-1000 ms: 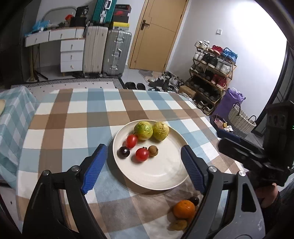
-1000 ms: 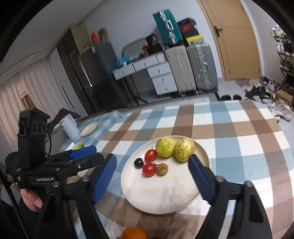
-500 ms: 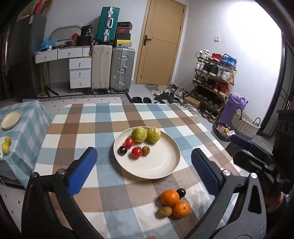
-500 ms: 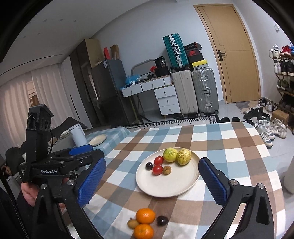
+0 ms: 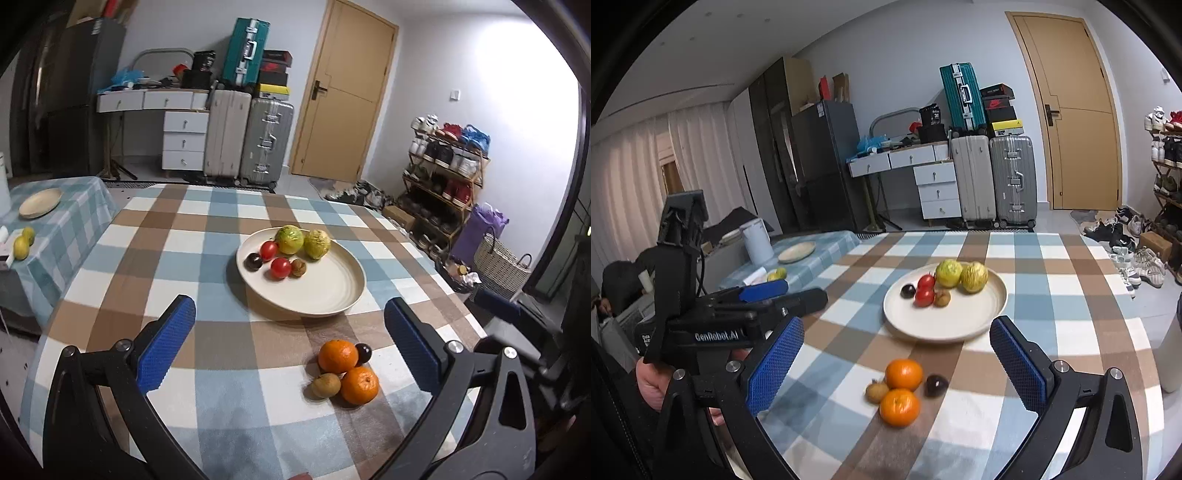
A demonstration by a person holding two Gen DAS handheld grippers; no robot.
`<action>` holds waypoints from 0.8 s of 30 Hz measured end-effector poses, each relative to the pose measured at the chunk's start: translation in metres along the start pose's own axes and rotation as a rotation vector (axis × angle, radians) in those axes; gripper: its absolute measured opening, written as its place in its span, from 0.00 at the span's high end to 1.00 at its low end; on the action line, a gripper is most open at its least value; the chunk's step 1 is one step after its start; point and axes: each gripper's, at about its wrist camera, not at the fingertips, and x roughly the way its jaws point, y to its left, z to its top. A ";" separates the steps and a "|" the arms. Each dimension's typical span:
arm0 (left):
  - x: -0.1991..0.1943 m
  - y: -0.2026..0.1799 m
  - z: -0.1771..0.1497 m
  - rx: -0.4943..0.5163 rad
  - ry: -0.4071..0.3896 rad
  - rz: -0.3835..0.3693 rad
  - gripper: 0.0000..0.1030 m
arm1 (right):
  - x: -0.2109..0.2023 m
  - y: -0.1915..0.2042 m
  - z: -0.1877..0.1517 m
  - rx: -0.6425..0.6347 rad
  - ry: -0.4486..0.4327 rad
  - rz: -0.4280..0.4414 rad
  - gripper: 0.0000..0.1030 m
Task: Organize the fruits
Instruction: 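Raise both tools away from the plate, then close the right tool on the second plum while the left tool reaches the brown fruit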
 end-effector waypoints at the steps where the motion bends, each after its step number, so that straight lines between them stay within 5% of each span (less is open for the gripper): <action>1: -0.001 0.002 -0.003 -0.003 -0.001 0.000 0.01 | 0.001 0.001 -0.004 0.001 0.008 -0.003 0.00; 16: 0.033 0.026 -0.054 -0.043 0.147 0.004 0.01 | 0.031 -0.014 -0.043 0.109 0.114 0.015 0.00; 24: 0.053 0.030 -0.054 -0.044 0.190 0.000 0.01 | 0.065 -0.054 -0.046 0.257 0.203 -0.018 0.05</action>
